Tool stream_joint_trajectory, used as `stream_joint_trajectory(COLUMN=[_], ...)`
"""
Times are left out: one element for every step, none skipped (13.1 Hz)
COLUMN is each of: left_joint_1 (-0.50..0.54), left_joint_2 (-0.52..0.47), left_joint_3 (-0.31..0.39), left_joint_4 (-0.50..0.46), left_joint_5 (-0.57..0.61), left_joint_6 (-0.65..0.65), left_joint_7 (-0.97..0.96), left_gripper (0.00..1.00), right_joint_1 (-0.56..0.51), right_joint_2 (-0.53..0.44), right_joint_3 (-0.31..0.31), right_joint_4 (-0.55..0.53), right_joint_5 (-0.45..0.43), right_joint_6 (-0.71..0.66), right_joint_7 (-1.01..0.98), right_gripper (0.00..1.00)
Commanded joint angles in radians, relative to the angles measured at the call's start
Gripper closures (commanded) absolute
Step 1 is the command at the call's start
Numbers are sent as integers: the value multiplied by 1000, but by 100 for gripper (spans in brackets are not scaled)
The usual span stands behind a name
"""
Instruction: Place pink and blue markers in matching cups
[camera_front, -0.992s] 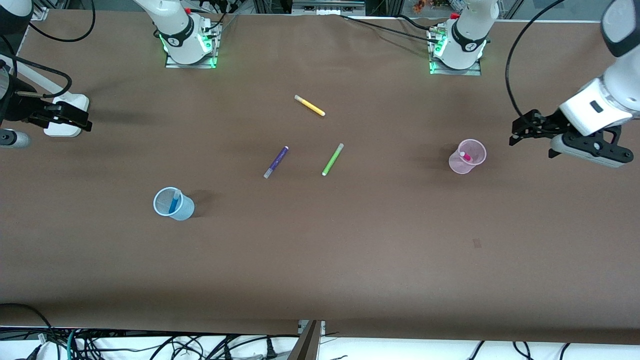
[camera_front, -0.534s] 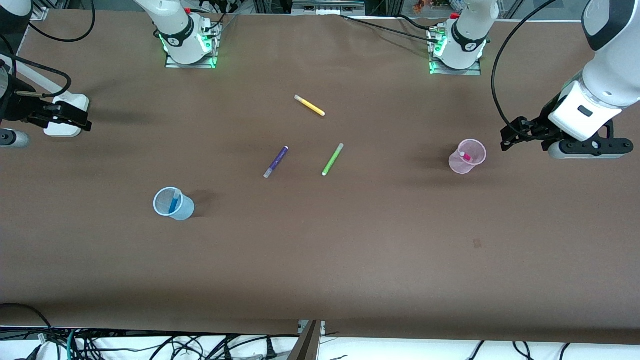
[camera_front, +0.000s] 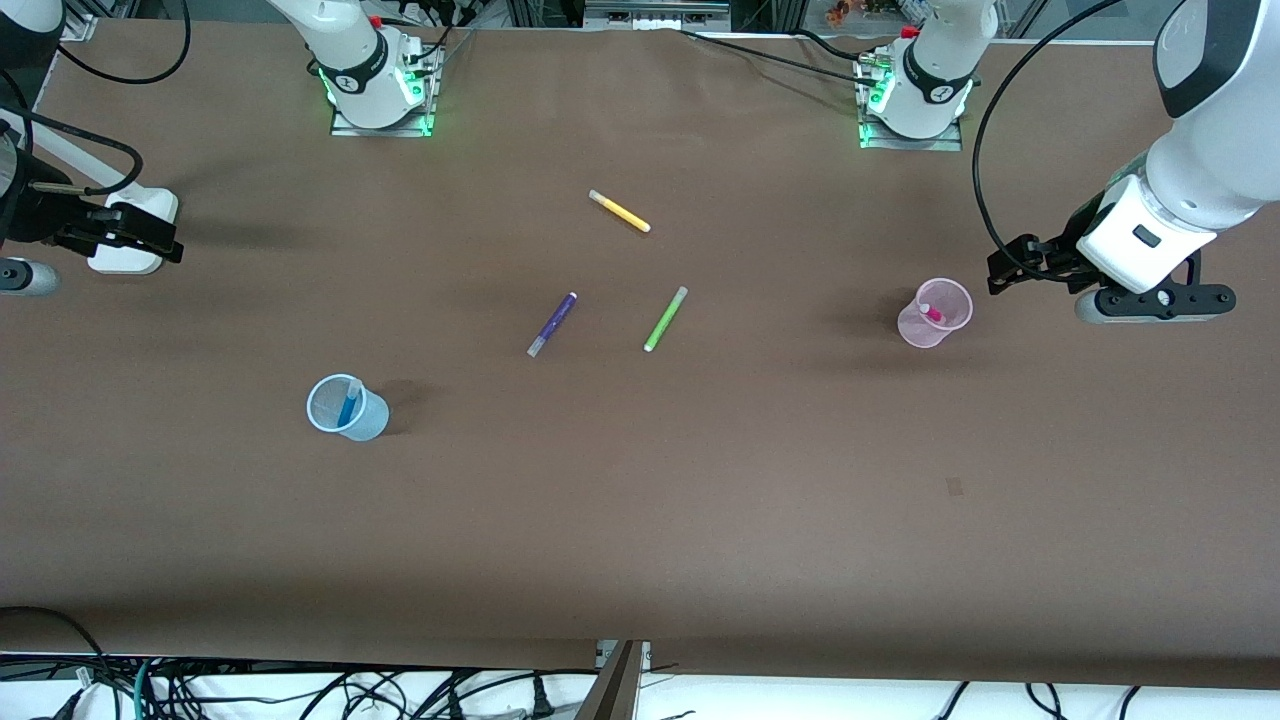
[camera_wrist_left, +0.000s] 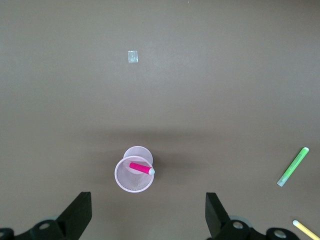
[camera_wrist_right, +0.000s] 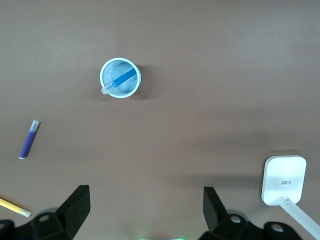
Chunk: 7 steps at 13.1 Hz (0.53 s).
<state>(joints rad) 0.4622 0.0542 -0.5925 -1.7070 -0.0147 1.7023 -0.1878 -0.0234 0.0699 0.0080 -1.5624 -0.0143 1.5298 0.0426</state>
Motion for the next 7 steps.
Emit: stream_joint_trajectory(left_joint_1=[0,-11,-11,-46,-229,-316,-389], left_joint_2=[15,15,15,9,0,-7,-23], left_joint_3=[-16,-16,-15,6,181,273,349], left_joint_4=[32,33,33,35,35,35,32], left_joint_5=[22,22,22,25,28,21,19], left_joint_6=[-24,-24,-24,-24,-44,-46,-47], left_joint_7=[-10,-10,-7,5,19,19,19], left_gripper=[0,0,0,0,0,0,0], right_joint_1=[-7,-7,-7,-7,-7,-7,-7], right_joint_2=[14,14,13,13,14,13,14], right_joint_3=[0,-3,-3,-3,-3,-3,-5], right_joint_4=[32,32,32,32,32,32,32], right_joint_5=[-6,-4,-4,-3,-3,-3,-3], right_joint_6=[-20,-20,-20,-20,-19,-19,-19], right_joint_7=[-13,-13,-13,-13,-13,-13,-13], right_gripper=[0,0,0,0,0,0,0])
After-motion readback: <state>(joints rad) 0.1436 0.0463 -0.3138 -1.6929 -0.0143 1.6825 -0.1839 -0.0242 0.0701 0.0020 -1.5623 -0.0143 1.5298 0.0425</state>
